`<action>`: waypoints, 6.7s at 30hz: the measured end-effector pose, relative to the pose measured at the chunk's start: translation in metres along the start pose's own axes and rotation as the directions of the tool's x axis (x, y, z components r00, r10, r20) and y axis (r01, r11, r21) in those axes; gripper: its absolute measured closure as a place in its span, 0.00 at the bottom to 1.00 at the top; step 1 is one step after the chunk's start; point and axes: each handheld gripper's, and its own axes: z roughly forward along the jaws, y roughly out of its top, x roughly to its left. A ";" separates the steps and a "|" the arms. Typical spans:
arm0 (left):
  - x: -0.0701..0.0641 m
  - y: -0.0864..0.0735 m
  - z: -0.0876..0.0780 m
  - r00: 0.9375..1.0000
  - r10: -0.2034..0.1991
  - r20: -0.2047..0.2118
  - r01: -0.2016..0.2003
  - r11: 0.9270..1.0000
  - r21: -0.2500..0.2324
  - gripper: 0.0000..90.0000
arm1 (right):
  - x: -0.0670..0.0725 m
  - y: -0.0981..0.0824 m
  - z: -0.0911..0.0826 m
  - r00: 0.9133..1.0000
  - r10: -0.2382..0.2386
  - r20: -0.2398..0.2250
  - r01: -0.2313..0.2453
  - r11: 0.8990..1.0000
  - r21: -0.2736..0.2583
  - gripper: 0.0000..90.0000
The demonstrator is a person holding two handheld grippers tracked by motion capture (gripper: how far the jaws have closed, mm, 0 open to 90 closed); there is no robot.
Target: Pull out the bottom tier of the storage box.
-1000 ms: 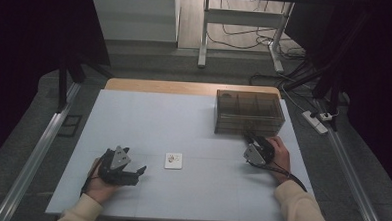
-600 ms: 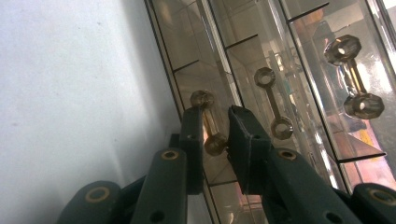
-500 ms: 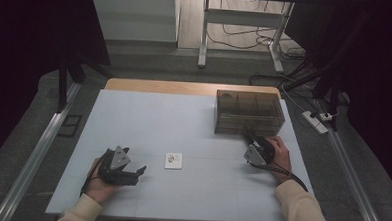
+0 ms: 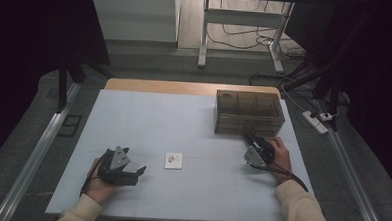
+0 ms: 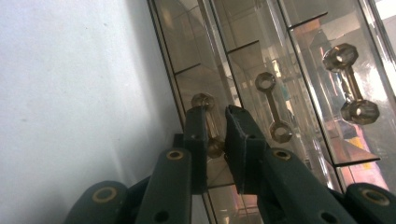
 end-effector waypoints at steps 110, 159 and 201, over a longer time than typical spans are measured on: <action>0.002 0.000 -0.004 1.000 -0.002 -0.004 0.002 1.000 -0.015 0.14 | -0.036 0.021 -0.011 0.946 0.225 -0.232 -0.196 0.970 0.144 0.58; 0.001 0.000 -0.004 1.000 -0.003 -0.001 0.003 1.000 -0.021 0.14 | -0.037 0.022 0.002 0.951 0.132 -0.281 -0.083 0.981 0.178 0.61; 0.002 0.000 -0.007 1.000 -0.022 0.015 0.022 0.999 -0.036 0.14 | -0.048 0.023 0.005 0.914 0.186 -0.360 -0.118 0.973 0.200 0.69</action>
